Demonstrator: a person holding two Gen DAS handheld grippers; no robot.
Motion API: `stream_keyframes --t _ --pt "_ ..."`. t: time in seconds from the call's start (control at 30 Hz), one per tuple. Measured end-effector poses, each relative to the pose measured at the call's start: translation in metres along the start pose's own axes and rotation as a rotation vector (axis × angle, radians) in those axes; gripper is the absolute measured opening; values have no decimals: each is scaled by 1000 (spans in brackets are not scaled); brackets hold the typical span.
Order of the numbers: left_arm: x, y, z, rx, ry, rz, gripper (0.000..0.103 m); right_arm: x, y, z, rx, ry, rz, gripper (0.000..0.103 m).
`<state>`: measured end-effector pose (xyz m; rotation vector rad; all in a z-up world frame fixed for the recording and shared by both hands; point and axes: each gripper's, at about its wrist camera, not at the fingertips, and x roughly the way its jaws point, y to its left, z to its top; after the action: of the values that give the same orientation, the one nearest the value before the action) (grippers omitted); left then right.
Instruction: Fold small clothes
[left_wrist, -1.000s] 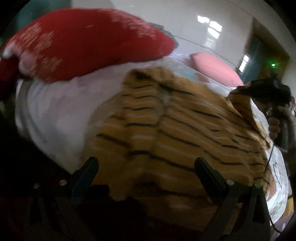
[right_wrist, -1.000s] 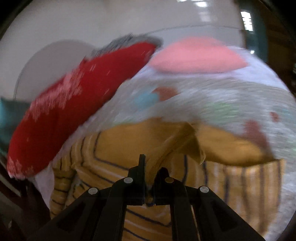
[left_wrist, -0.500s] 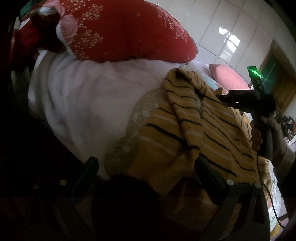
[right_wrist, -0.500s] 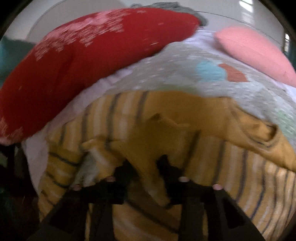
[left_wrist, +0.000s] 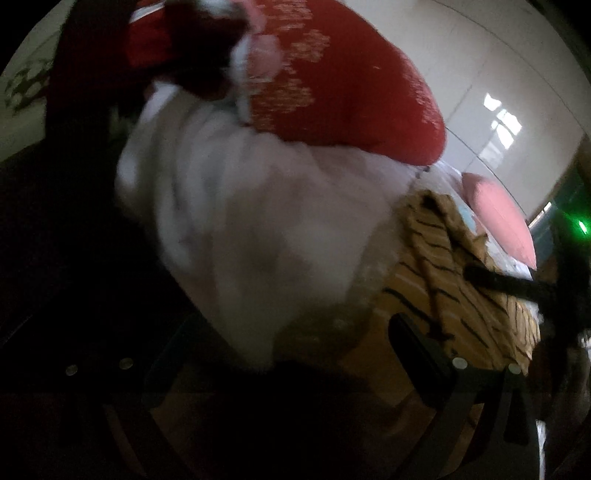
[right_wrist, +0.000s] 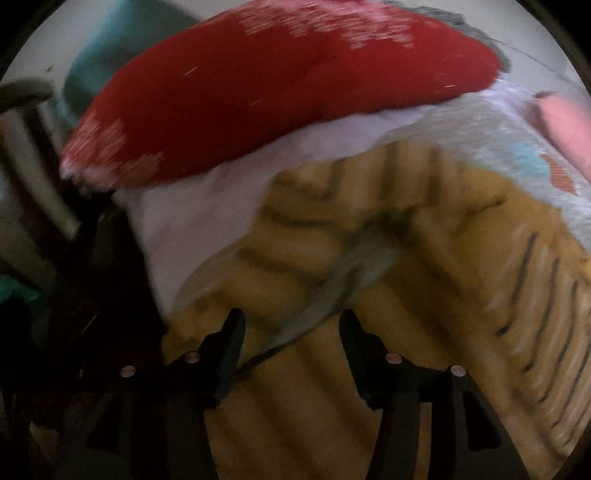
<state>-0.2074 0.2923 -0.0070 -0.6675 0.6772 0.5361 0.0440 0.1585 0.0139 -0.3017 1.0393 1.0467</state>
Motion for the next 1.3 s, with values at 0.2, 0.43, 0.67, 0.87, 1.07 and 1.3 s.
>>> stream_keyframes --t 0.2,0.43,0.67,0.87,1.07,1.3 --pt "-1 9 -2 -23 4 6 103 10 45 -28 -45 38 61 64" --pt "-6 9 -4 -19 1 2 103 34 70 -30 -141 57 -121 38" --pt "-23 -2 -4 7 -18 5 103 -11 63 0 -123 -38 -57 13" --pt "-29 -32 -2 81 -35 -12 103 -123 -2 13 -42 -190 -125 13" --pt "-19 -72 -8 166 -2 -58 103 -219 -134 -27 258 -277 -249 14" --pt "-10 -111 -18 245 34 -94 103 -259 -253 -128 600 -219 -564 46"
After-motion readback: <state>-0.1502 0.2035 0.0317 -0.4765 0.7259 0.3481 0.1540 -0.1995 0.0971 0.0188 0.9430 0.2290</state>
